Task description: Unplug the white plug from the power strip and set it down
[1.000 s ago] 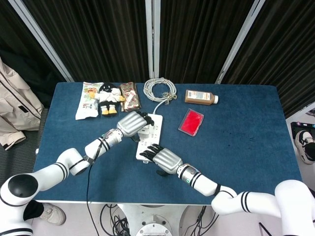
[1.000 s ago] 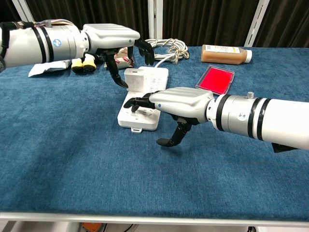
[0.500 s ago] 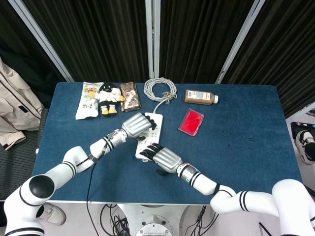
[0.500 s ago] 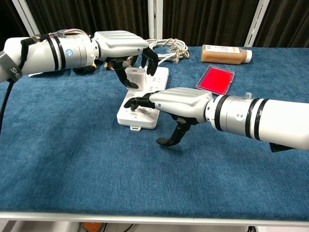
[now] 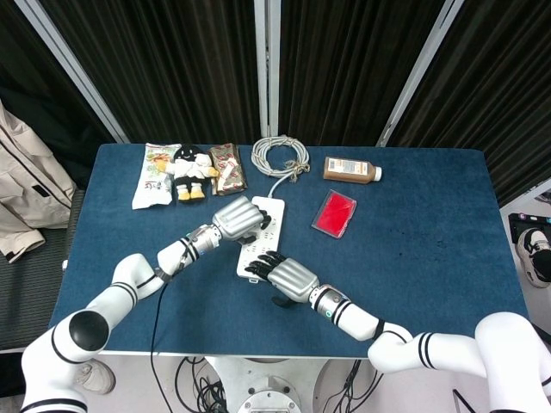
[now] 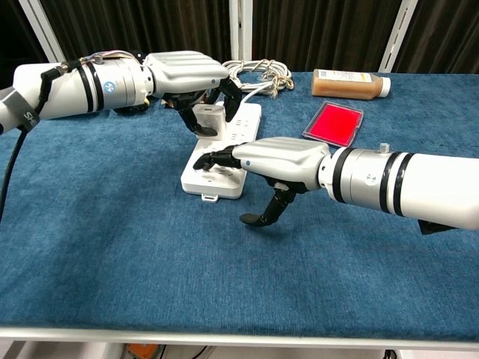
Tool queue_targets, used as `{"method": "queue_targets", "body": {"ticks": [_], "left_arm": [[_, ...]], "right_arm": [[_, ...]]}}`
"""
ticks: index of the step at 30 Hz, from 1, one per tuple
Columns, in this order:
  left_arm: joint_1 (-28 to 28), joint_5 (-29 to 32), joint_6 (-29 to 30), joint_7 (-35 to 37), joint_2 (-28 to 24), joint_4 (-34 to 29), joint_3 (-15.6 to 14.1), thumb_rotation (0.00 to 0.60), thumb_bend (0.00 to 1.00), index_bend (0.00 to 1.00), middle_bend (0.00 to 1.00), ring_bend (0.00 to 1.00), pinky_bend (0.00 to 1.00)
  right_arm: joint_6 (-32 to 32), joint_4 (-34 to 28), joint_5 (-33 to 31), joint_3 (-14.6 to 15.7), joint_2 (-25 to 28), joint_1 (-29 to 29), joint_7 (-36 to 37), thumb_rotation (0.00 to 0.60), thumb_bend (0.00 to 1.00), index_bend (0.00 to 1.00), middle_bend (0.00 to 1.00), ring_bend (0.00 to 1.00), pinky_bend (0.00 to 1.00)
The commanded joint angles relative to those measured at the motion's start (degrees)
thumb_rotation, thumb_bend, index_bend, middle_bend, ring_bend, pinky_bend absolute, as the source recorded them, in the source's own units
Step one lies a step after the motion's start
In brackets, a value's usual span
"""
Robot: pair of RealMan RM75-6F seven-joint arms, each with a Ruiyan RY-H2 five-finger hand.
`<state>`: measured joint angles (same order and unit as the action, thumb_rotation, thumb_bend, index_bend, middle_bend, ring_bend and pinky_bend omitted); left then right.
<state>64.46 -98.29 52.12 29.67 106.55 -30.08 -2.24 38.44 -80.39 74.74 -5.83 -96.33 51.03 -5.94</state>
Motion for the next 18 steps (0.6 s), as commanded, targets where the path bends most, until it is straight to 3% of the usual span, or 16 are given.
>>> {"method": "queue_targets", "body": {"ticks": [1, 7, 18], "left_arm": [[-0.3, 0.3, 1.2, 1.6, 1.2, 1.9, -0.1, 0.6, 0.4, 0.6, 0.65, 0.64, 0.74], [-1.0, 1.5, 2.7, 4.5, 3.2, 5.6, 0.2, 0.6, 0.43, 0.68, 0.75, 0.7, 0.8], [-2.0, 2.6, 5.2, 8.2, 4.2, 8.9, 0.4, 0.6, 0.43, 0.68, 0.76, 0.71, 0.81]], "right_arm": [[-0.1, 0.0, 0.0, 0.1, 0.0, 0.1, 0.1, 0.6, 0.3, 0.09, 0.16, 0.0, 0.03], [-0.3, 0.2, -0.2, 0.2, 0.0, 0.2, 0.6, 0.6, 0.3, 0.1, 0.16, 0.0, 0.03], [-0.8, 0.7, -0.4, 0.3, -0.1, 0.8, 1.3, 0.6, 0.31, 0.1, 0.17, 0.0, 0.03]]}}
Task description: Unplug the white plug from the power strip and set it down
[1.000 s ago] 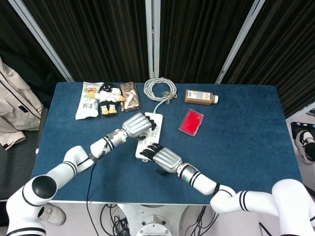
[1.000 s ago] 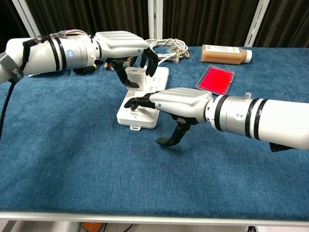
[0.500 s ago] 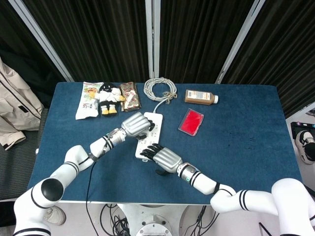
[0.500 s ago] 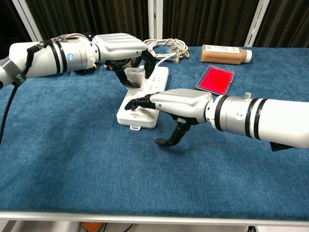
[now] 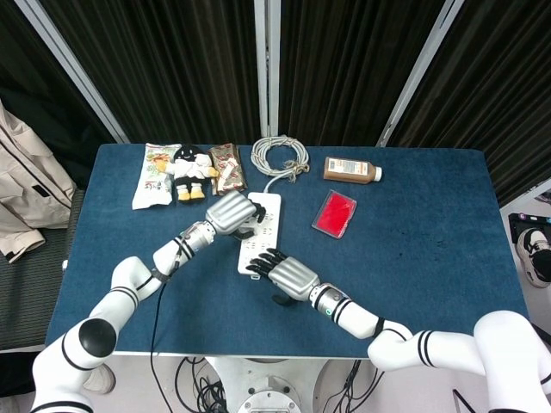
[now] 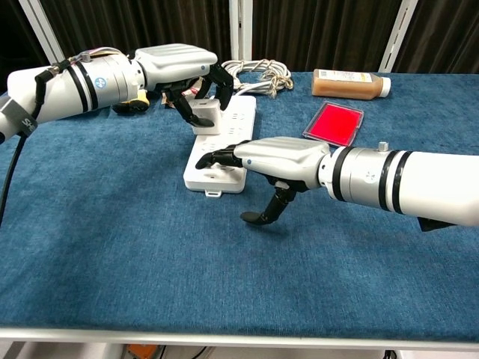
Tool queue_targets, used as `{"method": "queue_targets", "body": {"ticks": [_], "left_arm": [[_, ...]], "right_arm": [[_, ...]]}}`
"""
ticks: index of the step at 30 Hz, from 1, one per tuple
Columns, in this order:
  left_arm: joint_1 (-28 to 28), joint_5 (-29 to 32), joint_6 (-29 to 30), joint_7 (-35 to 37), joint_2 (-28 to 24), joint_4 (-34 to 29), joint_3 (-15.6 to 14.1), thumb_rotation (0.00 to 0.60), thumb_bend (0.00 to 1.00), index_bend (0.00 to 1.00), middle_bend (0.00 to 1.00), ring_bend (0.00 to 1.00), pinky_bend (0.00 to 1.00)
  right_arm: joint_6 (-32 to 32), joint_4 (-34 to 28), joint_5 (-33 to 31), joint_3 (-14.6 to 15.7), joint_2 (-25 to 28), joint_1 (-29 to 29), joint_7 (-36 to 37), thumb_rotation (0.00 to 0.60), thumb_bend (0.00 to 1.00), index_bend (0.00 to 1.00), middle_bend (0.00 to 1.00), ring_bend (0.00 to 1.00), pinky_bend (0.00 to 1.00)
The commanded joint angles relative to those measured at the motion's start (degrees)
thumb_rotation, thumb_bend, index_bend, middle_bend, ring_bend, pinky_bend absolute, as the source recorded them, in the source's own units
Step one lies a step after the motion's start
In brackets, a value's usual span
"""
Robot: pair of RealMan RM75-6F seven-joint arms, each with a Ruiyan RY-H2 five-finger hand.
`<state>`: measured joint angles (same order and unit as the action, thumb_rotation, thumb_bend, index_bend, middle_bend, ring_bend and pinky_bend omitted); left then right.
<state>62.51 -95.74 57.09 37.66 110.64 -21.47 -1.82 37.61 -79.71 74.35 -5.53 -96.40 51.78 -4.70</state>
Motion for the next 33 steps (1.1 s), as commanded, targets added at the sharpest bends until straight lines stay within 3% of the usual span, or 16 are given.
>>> {"method": "queue_targets", "body": {"ticks": [1, 17, 22, 28, 33], "left_arm": [[-0.1, 0.1, 0.3, 0.3, 0.2, 0.4, -0.1, 0.6, 0.43, 0.69, 0.76, 0.71, 0.81], [-1.0, 0.0, 2.9, -0.1, 1.7, 3.4, -1.1, 0.6, 0.44, 0.71, 0.79, 0.73, 0.81], [-1.5, 0.5, 7.2, -0.7, 1.0, 3.4, -0.2, 0.6, 0.44, 0.71, 0.79, 0.73, 0.81], [-3.2, 1.3, 11.9, -3.9, -1.8, 1.0, 0.7, 0.6, 0.44, 0.7, 0.78, 0.71, 0.81], [-7.1, 2.2, 11.5, -7.3, -5.6, -4.0, 0.0, 0.6, 0.44, 0.65, 0.74, 0.66, 0.77]], "right_arm": [[0.0, 0.0, -0.1, 0.0, 0.0, 0.0, 0.1, 0.6, 0.31, 0.1, 0.17, 0.0, 0.03], [-0.4, 0.4, -1.3, 0.0, 0.2, 0.1, 0.8, 0.6, 0.31, 0.1, 0.17, 0.0, 0.03], [0.5, 0.4, -1.0, -0.1, 0.3, -0.2, 1.2, 0.6, 0.31, 0.1, 0.17, 0.0, 0.03], [2.5, 0.3, 0.4, -0.2, 0.4, -0.7, 1.5, 0.6, 0.31, 0.1, 0.16, 0.0, 0.03], [6.2, -1.0, 3.1, -0.1, 1.6, -2.0, 2.6, 0.6, 0.31, 0.1, 0.16, 0.0, 0.03]]}}
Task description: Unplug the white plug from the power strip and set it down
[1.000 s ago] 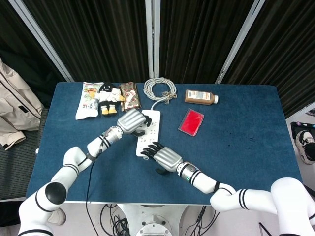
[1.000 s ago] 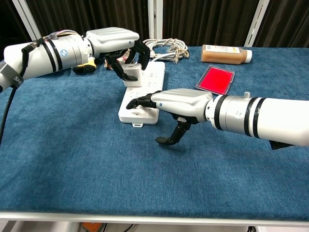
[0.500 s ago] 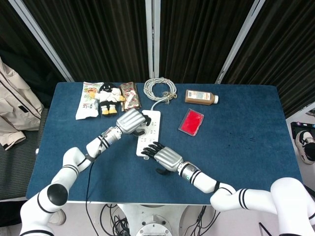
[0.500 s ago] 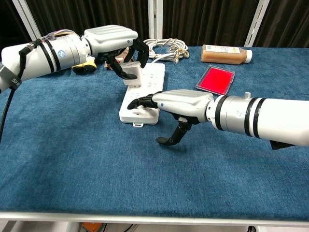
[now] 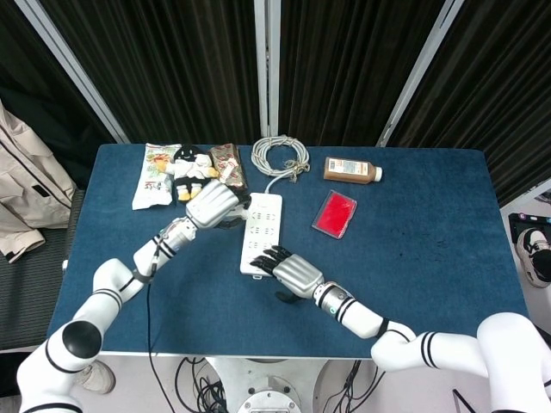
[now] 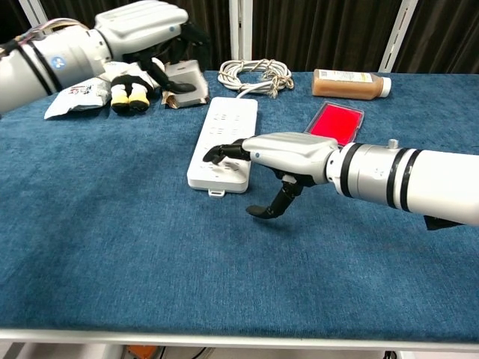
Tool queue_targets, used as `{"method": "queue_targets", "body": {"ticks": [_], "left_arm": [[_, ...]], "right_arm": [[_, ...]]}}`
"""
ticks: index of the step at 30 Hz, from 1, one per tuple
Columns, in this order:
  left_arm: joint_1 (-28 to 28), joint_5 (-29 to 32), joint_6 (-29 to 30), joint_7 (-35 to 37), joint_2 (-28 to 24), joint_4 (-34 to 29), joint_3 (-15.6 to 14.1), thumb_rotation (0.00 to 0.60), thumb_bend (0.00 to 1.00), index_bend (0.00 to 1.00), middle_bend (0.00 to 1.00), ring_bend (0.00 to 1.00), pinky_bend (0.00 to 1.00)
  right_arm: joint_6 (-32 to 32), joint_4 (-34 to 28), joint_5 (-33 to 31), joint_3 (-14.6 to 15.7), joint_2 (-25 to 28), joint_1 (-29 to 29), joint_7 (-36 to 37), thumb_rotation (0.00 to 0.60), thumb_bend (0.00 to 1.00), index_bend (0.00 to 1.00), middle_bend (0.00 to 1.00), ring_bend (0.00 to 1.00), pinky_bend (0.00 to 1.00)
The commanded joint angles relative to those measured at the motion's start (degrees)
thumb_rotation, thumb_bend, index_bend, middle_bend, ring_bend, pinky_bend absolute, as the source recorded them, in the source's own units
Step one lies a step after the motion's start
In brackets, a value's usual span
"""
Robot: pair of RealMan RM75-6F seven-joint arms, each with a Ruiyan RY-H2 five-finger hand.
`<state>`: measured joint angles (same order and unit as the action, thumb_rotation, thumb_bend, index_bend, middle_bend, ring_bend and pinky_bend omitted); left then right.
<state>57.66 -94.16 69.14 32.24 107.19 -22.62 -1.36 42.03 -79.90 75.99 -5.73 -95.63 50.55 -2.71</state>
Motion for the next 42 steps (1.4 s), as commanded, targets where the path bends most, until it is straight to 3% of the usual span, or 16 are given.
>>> {"method": "queue_targets", "body": {"ticks": [1, 8, 11, 13, 20, 29, 36, 42], "left_arm": [[-2.9, 0.8, -1.1, -2.6, -2.9, -4.0, -0.7, 0.6, 0.44, 0.64, 0.72, 0.64, 0.74], [-6.4, 2.8, -7.7, -9.5, -8.1, -15.5, -2.0, 0.6, 0.38, 0.47, 0.53, 0.41, 0.54], [-7.8, 4.2, -7.9, -12.5, -10.5, -21.7, -1.2, 0.6, 0.22, 0.27, 0.34, 0.23, 0.35], [-9.1, 5.1, -6.3, -14.2, -12.2, -25.8, -0.4, 0.6, 0.13, 0.18, 0.27, 0.16, 0.28], [-17.1, 8.5, 3.2, -17.9, -20.4, -38.5, 1.9, 0.6, 0.08, 0.14, 0.24, 0.14, 0.2], [-32.3, 18.8, 12.4, -26.0, -34.2, -52.9, 2.4, 0.6, 0.08, 0.14, 0.24, 0.14, 0.17], [-42.7, 21.2, 20.8, -31.0, -39.6, -61.1, 0.5, 0.6, 0.08, 0.14, 0.23, 0.14, 0.13], [-48.2, 19.7, 25.0, -33.9, -40.3, -66.7, -1.2, 0.6, 0.08, 0.14, 0.23, 0.14, 0.13]], "right_arm": [[2.5, -1.3, 2.0, 0.1, 1.4, -1.0, 0.8, 0.6, 0.31, 0.1, 0.16, 0.0, 0.03], [8.9, -7.4, 6.3, 1.1, 7.3, -4.0, 0.8, 0.6, 0.31, 0.1, 0.16, 0.0, 0.03], [12.3, -10.7, 7.3, 1.3, 11.2, -5.9, 0.0, 0.6, 0.3, 0.1, 0.16, 0.0, 0.03], [14.6, -12.9, 7.5, 1.4, 14.3, -7.5, -0.7, 0.6, 0.3, 0.1, 0.16, 0.0, 0.03], [21.5, -17.8, 6.7, 2.6, 25.0, -13.9, -0.4, 0.6, 0.24, 0.09, 0.15, 0.0, 0.03], [32.4, -18.9, 8.3, 5.1, 34.7, -24.1, 5.4, 0.6, 0.26, 0.04, 0.14, 0.0, 0.03], [41.1, -18.3, 11.2, 7.6, 37.0, -32.0, 7.5, 0.6, 0.26, 0.03, 0.13, 0.0, 0.03], [45.9, -18.3, 12.8, 9.2, 36.0, -37.4, 7.1, 0.6, 0.27, 0.03, 0.13, 0.0, 0.03]]}}
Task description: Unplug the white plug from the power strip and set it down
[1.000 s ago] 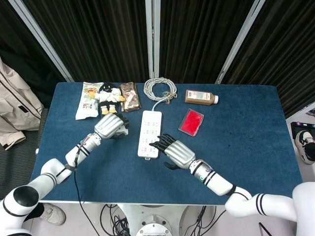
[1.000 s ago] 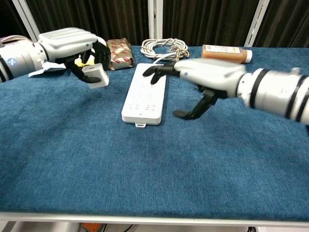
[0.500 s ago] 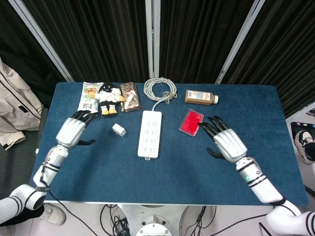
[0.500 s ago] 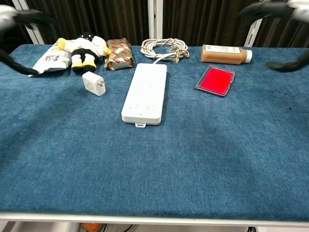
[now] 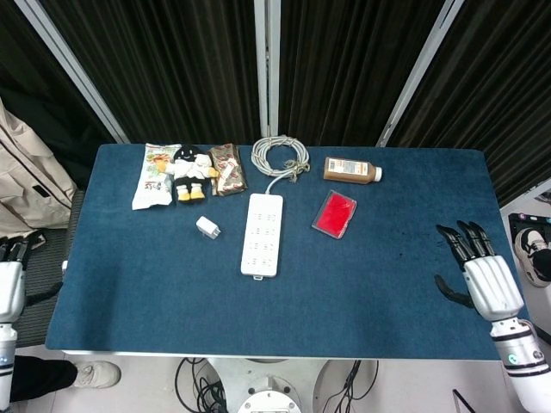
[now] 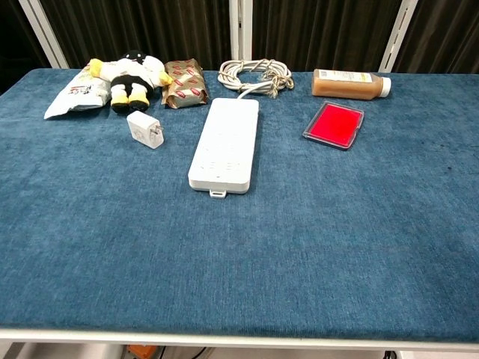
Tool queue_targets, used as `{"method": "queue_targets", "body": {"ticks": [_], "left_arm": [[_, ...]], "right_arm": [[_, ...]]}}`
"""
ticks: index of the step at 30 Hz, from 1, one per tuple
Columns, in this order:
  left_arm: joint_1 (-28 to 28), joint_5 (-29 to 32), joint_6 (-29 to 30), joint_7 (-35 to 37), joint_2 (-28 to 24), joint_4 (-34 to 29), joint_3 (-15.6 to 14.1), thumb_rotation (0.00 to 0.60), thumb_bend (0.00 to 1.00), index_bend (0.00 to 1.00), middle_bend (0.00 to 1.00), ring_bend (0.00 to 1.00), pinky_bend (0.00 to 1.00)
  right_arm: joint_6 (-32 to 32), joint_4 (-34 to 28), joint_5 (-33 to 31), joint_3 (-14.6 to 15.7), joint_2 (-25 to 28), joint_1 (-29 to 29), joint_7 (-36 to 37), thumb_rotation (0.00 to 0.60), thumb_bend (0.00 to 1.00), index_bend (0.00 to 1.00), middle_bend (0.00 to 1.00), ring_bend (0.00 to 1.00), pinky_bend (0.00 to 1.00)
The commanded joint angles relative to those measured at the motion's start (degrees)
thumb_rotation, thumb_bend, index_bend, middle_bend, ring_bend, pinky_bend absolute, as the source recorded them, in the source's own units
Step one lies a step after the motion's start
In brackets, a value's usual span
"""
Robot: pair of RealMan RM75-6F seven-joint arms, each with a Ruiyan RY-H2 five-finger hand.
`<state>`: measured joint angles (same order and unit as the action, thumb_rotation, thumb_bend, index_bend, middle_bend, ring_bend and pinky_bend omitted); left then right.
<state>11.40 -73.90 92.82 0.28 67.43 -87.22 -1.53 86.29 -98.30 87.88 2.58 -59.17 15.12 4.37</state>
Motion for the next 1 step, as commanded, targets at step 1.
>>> {"method": "queue_targets", "body": {"ticks": [1], "left_arm": [[-2.4, -0.7, 1.4, -2.8, -0.4, -2.5, -1.2, 0.6, 0.08, 0.14, 0.23, 0.14, 0.13]], "right_arm": [[1.9, 0.2, 1.1, 0.9, -0.7, -2.4, 0.0, 0.6, 0.27, 0.03, 0.13, 0.0, 0.03]]}}
